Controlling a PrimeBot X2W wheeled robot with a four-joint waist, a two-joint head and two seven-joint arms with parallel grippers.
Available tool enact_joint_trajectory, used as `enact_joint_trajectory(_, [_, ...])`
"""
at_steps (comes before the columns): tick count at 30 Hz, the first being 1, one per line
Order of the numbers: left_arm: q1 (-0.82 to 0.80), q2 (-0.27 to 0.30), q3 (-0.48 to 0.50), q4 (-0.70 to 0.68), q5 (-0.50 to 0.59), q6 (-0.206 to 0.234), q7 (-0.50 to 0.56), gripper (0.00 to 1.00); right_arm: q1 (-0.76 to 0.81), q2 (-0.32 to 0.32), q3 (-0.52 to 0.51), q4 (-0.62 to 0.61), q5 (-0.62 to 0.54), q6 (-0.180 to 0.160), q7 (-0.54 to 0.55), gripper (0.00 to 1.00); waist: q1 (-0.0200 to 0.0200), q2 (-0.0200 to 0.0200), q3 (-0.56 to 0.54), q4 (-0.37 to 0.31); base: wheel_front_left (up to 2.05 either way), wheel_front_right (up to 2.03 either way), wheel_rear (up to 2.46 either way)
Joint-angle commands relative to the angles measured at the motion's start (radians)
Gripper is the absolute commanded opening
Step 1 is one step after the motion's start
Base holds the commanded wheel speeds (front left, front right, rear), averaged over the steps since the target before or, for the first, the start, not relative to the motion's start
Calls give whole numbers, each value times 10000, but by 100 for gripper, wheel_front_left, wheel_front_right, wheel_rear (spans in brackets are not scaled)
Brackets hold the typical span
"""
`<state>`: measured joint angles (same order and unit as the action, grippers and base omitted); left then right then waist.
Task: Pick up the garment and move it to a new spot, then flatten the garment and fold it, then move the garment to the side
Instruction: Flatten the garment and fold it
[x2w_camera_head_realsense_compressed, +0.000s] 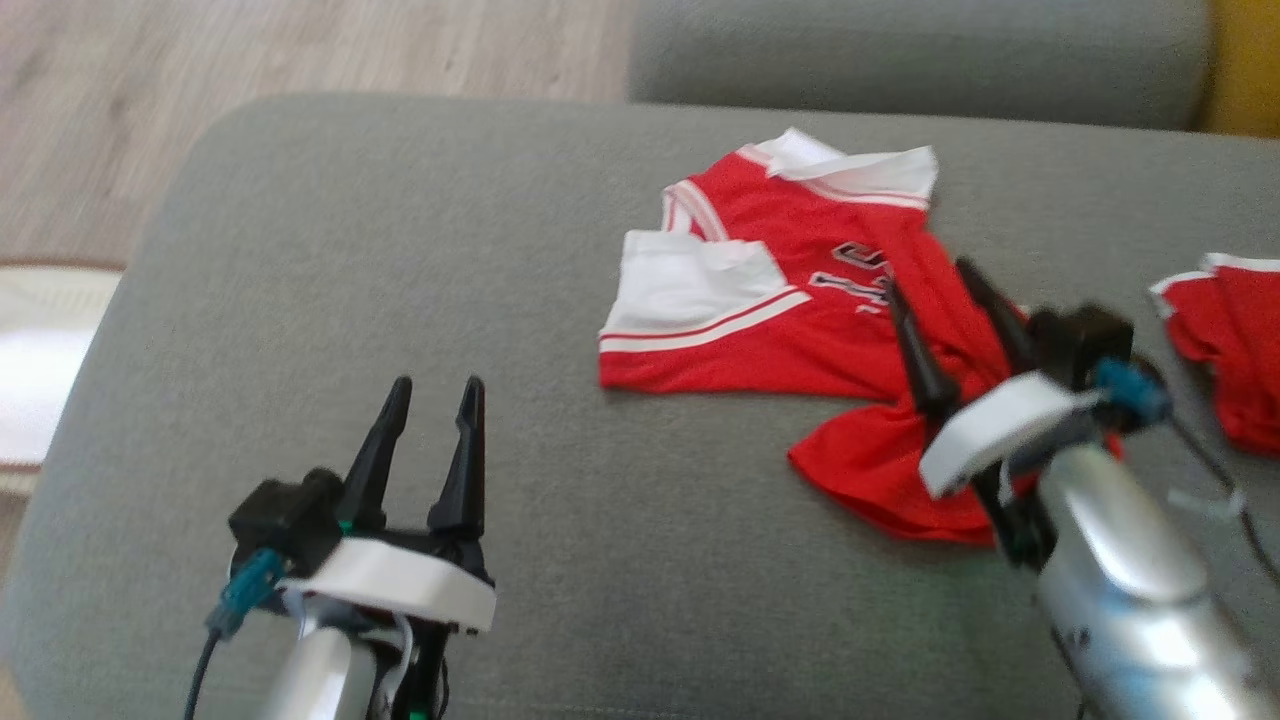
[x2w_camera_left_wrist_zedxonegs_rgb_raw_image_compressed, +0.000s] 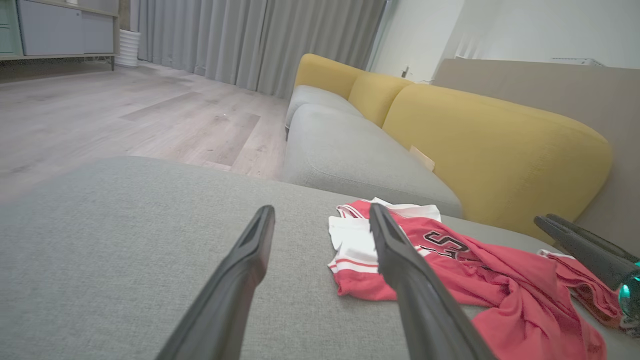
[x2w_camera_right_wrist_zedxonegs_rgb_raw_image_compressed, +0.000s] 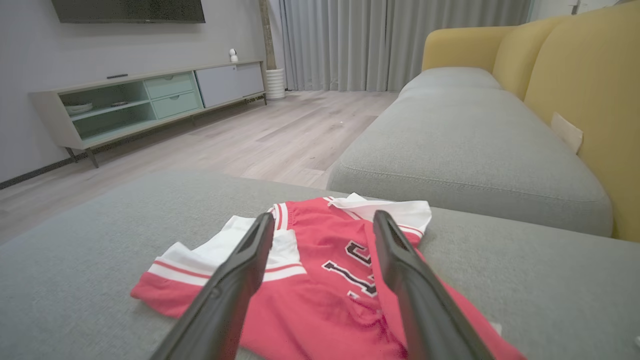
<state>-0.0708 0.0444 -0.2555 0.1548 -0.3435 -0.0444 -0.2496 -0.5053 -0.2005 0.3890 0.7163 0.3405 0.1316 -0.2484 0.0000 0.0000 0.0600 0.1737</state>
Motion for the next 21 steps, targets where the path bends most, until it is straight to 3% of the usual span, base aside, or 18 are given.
enact_joint_trajectory(1, [-277, 58, 370, -380, 86, -22, -122, 100, -105, 75, 43, -440, -53, -9, -132, 100, 0, 0, -354, -363, 0, 0, 0])
enact_joint_trajectory(10, [282, 58, 671, -654, -200, -278, -122, 100, 2548, 897, -1268, -2755, -714, -9, -132, 100, 0, 0, -711, -711, 0, 0, 0])
enact_joint_trajectory(21, [422, 58, 766, -608, 221, -478, -122, 100, 3503, 1387, -1759, -3638, -1259, -9, 19, 100, 0, 0, -751, -792, 0, 0, 0])
